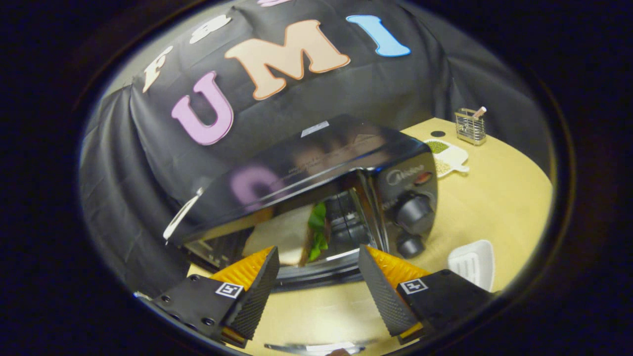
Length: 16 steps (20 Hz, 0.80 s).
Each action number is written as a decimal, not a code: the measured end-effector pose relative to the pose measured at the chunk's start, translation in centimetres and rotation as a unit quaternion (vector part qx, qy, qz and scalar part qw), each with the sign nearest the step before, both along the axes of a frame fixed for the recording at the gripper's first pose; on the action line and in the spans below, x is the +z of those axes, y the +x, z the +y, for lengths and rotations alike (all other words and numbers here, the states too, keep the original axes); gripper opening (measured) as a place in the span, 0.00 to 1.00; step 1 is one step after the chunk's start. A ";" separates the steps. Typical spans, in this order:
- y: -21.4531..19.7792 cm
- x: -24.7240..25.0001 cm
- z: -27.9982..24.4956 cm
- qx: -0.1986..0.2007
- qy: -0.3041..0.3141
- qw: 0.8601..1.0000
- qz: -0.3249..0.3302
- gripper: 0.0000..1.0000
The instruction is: Open the toaster oven, put the food inside, and close the toaster oven door.
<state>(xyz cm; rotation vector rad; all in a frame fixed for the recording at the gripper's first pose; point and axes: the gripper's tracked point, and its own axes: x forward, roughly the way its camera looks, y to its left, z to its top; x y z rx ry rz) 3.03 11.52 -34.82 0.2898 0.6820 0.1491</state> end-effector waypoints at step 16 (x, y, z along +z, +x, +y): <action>-16.0 -5.3 -2.6 0.079 0.021 0.981 0.176 0.98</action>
